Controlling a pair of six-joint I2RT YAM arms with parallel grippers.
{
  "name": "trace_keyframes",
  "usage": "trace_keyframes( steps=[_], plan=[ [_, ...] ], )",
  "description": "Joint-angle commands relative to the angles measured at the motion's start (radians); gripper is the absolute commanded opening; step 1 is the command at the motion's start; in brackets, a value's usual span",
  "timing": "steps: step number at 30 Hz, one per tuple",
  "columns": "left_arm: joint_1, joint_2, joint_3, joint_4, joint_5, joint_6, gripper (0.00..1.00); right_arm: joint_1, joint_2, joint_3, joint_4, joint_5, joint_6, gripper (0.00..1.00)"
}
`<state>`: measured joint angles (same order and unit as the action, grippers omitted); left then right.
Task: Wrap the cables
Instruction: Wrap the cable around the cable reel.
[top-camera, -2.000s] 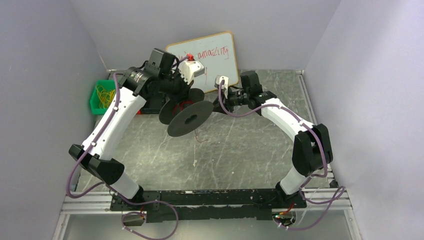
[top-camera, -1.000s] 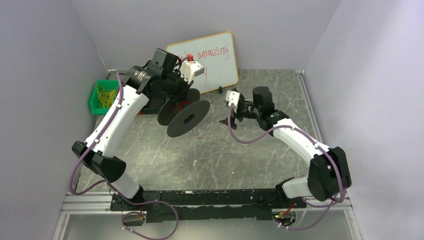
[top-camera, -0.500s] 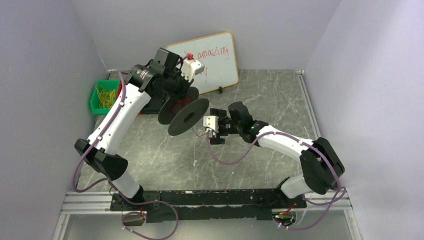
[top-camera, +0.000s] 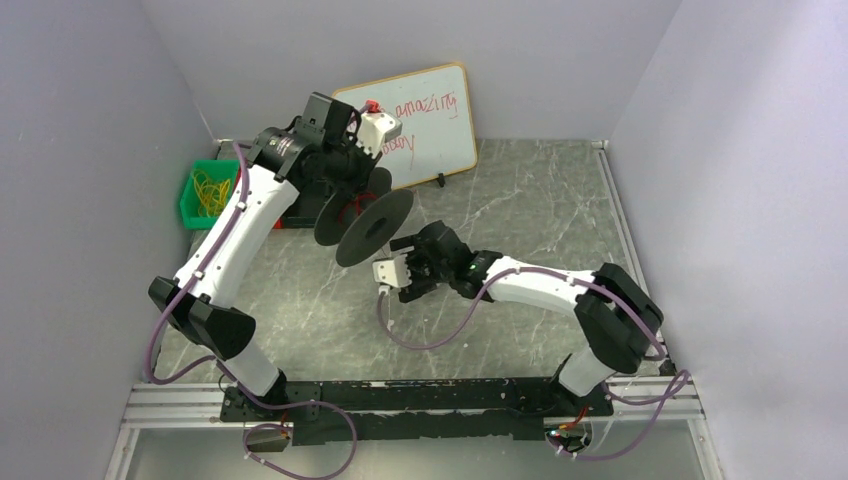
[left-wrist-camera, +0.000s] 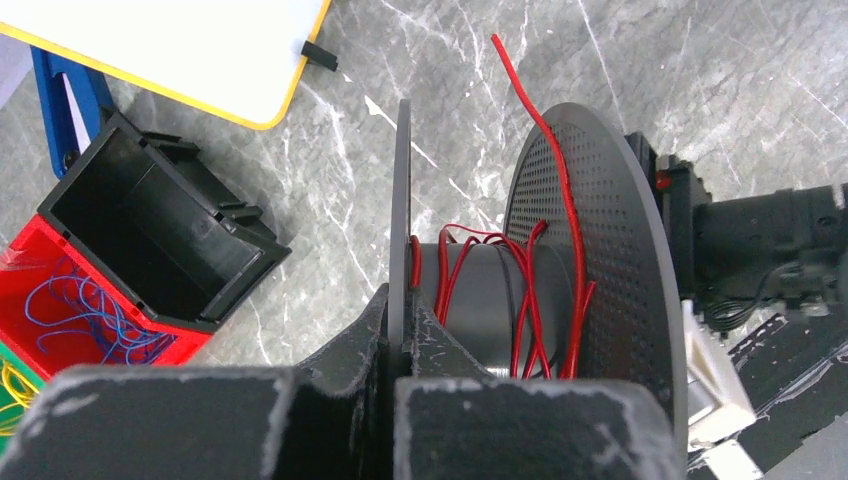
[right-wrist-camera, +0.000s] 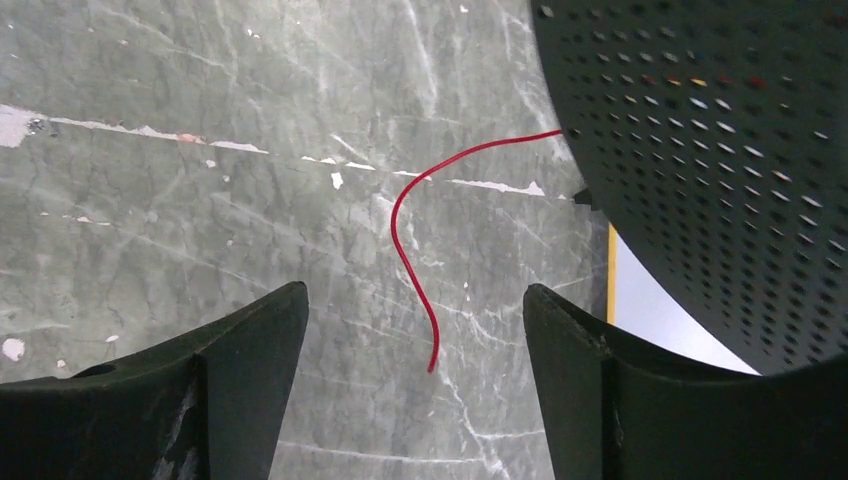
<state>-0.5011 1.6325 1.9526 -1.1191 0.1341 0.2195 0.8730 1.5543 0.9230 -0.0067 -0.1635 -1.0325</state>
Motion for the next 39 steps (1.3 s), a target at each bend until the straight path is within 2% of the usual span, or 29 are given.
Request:
trace_keyframes(
  steps=[1,6,10,11,15,16,17,23,28,39],
  plan=[
    [0.006,-0.017,0.032,0.053,0.020,-0.024,0.02,0.037,0.053,0.061,0.003,0.131,-0.044,0.80],
    [0.009,-0.022,0.022,0.056,0.029,-0.029,0.03,0.050,0.110,0.100,0.055,0.235,-0.051,0.75],
    [0.010,-0.020,0.020,0.056,0.033,-0.031,0.03,0.059,0.149,0.146,0.013,0.274,-0.069,0.61],
    [0.010,-0.019,0.020,0.057,0.031,-0.031,0.03,0.062,0.158,0.158,-0.013,0.276,-0.073,0.57],
    [0.010,-0.017,0.019,0.061,0.033,-0.036,0.02,0.075,0.193,0.217,-0.130,0.259,-0.086,0.14],
    [0.010,-0.016,0.017,0.063,0.031,-0.037,0.02,0.080,0.197,0.231,-0.163,0.234,-0.087,0.06],
    [0.012,-0.016,0.015,0.064,0.027,-0.038,0.03,0.083,0.195,0.240,-0.196,0.201,-0.091,0.04],
    [0.020,-0.011,-0.012,0.085,0.008,-0.047,0.02,0.104,0.123,0.287,-0.415,-0.060,-0.123,0.01],
    [0.024,0.006,-0.063,0.125,-0.011,-0.065,0.02,0.115,0.081,0.390,-0.590,-0.270,-0.074,0.01],
    [0.020,0.018,-0.113,0.169,-0.070,-0.078,0.02,0.084,0.073,0.618,-0.635,-0.470,0.157,0.00]
  ],
)
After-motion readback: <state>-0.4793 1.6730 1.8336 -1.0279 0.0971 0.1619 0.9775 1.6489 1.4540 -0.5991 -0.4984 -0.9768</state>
